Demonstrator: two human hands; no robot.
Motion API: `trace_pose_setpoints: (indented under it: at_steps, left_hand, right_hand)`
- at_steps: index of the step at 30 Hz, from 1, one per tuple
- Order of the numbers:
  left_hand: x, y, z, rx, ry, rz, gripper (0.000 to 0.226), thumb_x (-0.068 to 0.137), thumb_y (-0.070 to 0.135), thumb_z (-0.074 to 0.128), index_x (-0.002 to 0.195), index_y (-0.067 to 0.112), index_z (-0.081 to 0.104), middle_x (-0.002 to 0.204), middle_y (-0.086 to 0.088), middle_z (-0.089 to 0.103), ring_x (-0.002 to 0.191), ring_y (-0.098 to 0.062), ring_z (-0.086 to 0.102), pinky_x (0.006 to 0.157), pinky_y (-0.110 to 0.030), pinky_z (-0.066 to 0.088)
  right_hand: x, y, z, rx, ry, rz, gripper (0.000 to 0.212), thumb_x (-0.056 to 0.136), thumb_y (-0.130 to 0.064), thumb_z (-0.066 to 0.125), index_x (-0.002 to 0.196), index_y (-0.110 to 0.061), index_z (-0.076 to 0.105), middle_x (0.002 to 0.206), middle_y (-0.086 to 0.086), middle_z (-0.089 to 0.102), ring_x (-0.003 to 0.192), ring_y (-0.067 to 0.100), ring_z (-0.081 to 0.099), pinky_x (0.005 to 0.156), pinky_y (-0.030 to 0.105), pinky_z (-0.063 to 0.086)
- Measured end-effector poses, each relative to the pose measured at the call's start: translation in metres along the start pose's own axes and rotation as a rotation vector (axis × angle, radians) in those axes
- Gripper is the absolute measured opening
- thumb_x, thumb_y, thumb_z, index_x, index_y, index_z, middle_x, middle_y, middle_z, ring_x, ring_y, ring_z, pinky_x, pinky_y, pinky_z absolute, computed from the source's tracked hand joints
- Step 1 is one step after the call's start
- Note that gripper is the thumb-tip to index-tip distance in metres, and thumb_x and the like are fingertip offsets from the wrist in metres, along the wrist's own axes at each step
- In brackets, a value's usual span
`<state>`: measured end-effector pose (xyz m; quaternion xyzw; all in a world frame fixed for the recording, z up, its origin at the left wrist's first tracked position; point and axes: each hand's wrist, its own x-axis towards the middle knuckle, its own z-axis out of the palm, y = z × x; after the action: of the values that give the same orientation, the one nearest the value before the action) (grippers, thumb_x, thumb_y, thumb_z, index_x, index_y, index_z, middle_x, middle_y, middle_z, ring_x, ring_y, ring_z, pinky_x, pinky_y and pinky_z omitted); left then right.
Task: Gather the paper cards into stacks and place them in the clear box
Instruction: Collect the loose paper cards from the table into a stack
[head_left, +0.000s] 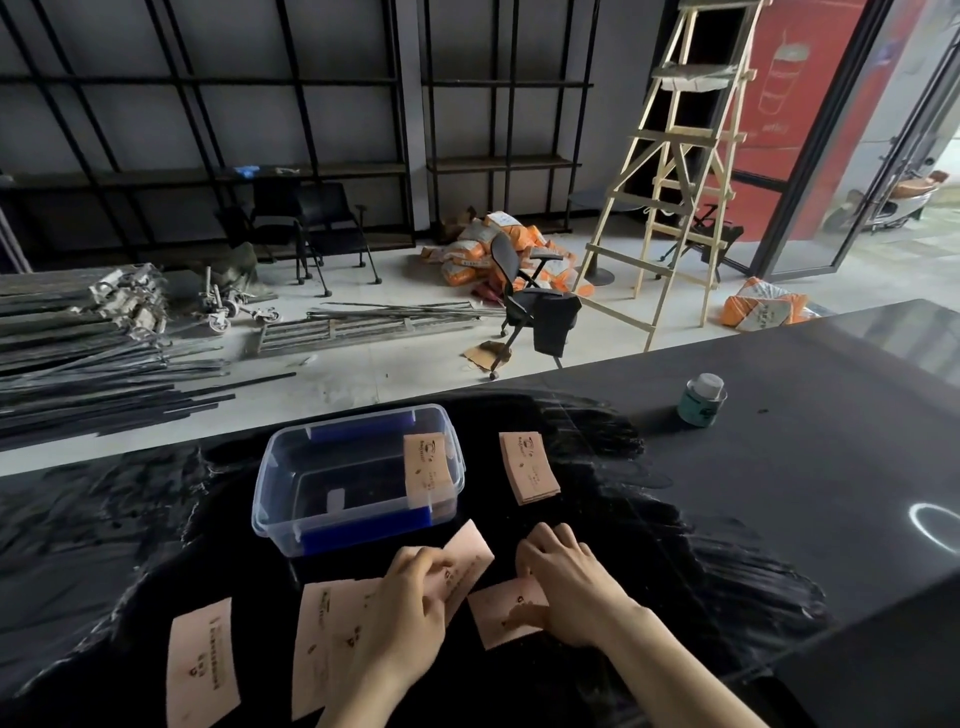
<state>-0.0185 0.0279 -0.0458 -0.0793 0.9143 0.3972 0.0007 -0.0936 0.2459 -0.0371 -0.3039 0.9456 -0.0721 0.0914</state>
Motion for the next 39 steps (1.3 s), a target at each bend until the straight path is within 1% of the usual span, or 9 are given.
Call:
trace_pose_setpoints:
  at_steps: [4, 9, 15, 18, 23, 27, 31, 35, 39]
  left_hand:
    - [0.008, 0.006, 0.005, -0.108, -0.029, 0.017, 0.055, 0.090, -0.001, 0.061, 0.102, 0.052, 0.053, 0.124, 0.019, 0.054, 0.120, -0.003, 0.055, 0.079, 0.000, 0.042]
    - [0.011, 0.018, 0.008, -0.148, -0.161, 0.060, 0.048, 0.077, 0.052, 0.079, 0.116, 0.055, 0.052, 0.119, 0.031, 0.057, 0.107, 0.009, 0.058, 0.082, -0.006, 0.043]
    - [0.008, 0.021, 0.004, -0.167, -0.089, 0.124, 0.059, 0.082, 0.023, 0.084, 0.105, 0.065, 0.050, 0.103, 0.031, 0.072, 0.099, 0.014, 0.066, 0.084, -0.010, 0.057]
    - [0.001, 0.013, -0.007, -0.236, -0.068, 0.123, 0.059, 0.084, 0.012, 0.079, 0.114, 0.056, 0.053, 0.114, 0.030, 0.070, 0.106, 0.006, 0.068, 0.091, -0.017, 0.058]
    - [-0.025, -0.022, -0.034, 0.303, 0.380, -0.096, 0.049, 0.078, 0.047, 0.069, 0.121, 0.040, 0.047, 0.116, 0.017, 0.062, 0.102, -0.003, 0.063, 0.088, -0.030, 0.055]
    - [-0.035, -0.026, -0.041, 0.616, 0.254, -0.425, 0.082, 0.070, 0.081, 0.052, 0.130, 0.025, 0.046, 0.122, 0.002, 0.057, 0.111, -0.021, 0.061, 0.087, -0.037, 0.053]
    - [-0.029, -0.018, -0.045, 0.569, 0.212, -0.438, 0.071, 0.072, 0.074, 0.062, 0.126, 0.030, 0.047, 0.121, 0.004, 0.060, 0.112, -0.019, 0.062, 0.089, -0.036, 0.052]
    - [-0.022, -0.015, -0.052, 0.185, 0.260, -0.311, 0.039, 0.082, 0.037, 0.078, 0.106, 0.048, 0.050, 0.106, 0.015, 0.063, 0.093, -0.005, 0.065, 0.085, -0.032, 0.059]
    - [-0.006, -0.008, -0.052, 0.076, 0.164, -0.087, 0.037, 0.090, 0.023, 0.073, 0.100, 0.056, 0.059, 0.099, 0.029, 0.063, 0.089, 0.013, 0.063, 0.077, -0.009, 0.054]
  right_hand:
    - [-0.005, -0.001, 0.002, 0.065, 0.067, 0.008, 0.048, 0.086, -0.054, 0.074, 0.116, -0.023, 0.053, 0.124, -0.004, 0.052, 0.115, 0.023, 0.046, 0.096, 0.037, 0.044]
    - [-0.012, -0.010, 0.005, 0.106, 0.299, -0.022, 0.035, 0.090, -0.046, 0.071, 0.112, -0.023, 0.055, 0.114, -0.005, 0.056, 0.106, 0.021, 0.052, 0.089, 0.031, 0.039]
    - [-0.008, -0.025, 0.011, 0.174, 0.406, -0.027, 0.067, 0.088, -0.033, 0.078, 0.145, -0.025, 0.045, 0.149, -0.002, 0.047, 0.137, 0.022, 0.040, 0.111, 0.036, 0.044]
    - [-0.002, -0.032, 0.014, 0.141, 0.367, -0.118, 0.034, 0.096, -0.027, 0.064, 0.129, -0.030, 0.058, 0.122, -0.007, 0.063, 0.115, 0.021, 0.058, 0.093, 0.032, 0.049]
    - [0.009, -0.040, 0.024, 0.174, 0.363, -0.124, 0.027, 0.101, -0.023, 0.058, 0.127, -0.030, 0.058, 0.116, -0.010, 0.061, 0.103, 0.016, 0.056, 0.085, 0.031, 0.051]
    - [0.019, -0.048, 0.025, 0.191, 0.350, -0.140, 0.026, 0.102, -0.026, 0.058, 0.128, -0.029, 0.058, 0.117, -0.009, 0.060, 0.103, 0.015, 0.057, 0.086, 0.029, 0.052]
    - [0.023, -0.051, 0.021, 0.193, 0.335, -0.162, 0.023, 0.103, -0.025, 0.056, 0.126, -0.028, 0.058, 0.116, -0.008, 0.060, 0.103, 0.016, 0.056, 0.086, 0.031, 0.053]
    - [0.021, -0.052, 0.014, 0.222, 0.294, -0.181, 0.022, 0.103, -0.024, 0.055, 0.125, -0.026, 0.058, 0.119, -0.007, 0.059, 0.108, 0.016, 0.054, 0.090, 0.031, 0.053]
    - [0.019, -0.054, 0.010, 0.283, 0.277, -0.144, 0.025, 0.103, -0.023, 0.057, 0.128, -0.021, 0.060, 0.124, -0.005, 0.061, 0.116, 0.017, 0.056, 0.091, 0.029, 0.055]
